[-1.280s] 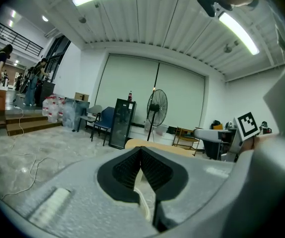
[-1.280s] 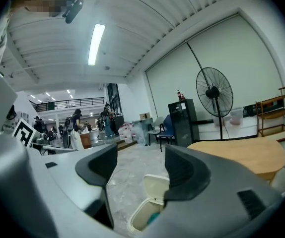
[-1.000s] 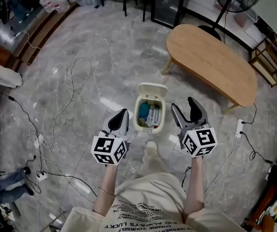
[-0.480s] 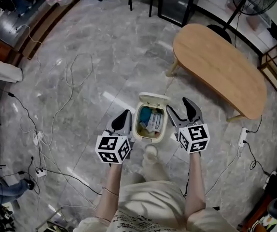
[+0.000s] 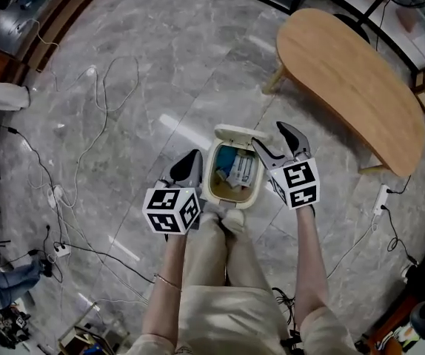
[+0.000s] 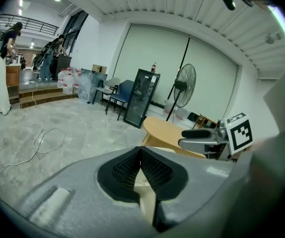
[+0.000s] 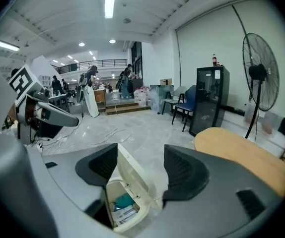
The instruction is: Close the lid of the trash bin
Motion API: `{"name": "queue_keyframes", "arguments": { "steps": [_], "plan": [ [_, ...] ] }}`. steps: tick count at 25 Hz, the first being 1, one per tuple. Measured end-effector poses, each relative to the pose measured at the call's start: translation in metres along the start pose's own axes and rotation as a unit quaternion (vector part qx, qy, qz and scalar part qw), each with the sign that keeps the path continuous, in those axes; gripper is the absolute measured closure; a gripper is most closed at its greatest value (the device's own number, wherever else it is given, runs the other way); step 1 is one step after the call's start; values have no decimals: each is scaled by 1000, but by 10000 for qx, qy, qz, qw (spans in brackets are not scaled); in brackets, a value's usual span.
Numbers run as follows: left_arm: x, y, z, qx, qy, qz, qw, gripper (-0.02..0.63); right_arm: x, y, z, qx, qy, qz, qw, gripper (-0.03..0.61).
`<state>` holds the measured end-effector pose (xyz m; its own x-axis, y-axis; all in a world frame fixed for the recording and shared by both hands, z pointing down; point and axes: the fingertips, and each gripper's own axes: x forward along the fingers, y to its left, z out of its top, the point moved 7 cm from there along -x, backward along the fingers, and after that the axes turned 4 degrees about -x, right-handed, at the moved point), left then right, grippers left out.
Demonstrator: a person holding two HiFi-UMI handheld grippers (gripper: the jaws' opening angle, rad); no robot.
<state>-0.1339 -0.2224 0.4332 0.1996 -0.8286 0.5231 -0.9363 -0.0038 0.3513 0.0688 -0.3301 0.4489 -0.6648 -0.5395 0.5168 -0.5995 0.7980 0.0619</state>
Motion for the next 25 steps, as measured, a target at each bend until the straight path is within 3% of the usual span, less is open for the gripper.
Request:
{"name": "queue_keyframes", "arguments": {
  "steps": [6,15,25],
  "plan": [
    [26,17,-20,-83,182,-8,9998,591,29,7,-21,-626,397,303,9968,285],
    [53,37,-53,-260,533,-58,9982,591,58,20,-45,-1686,914,333,9809,287],
    [54,36,-68,-275,696,-244,9969,591,56,32,-51,-1972,1070,250,9742,288]
  ]
}}
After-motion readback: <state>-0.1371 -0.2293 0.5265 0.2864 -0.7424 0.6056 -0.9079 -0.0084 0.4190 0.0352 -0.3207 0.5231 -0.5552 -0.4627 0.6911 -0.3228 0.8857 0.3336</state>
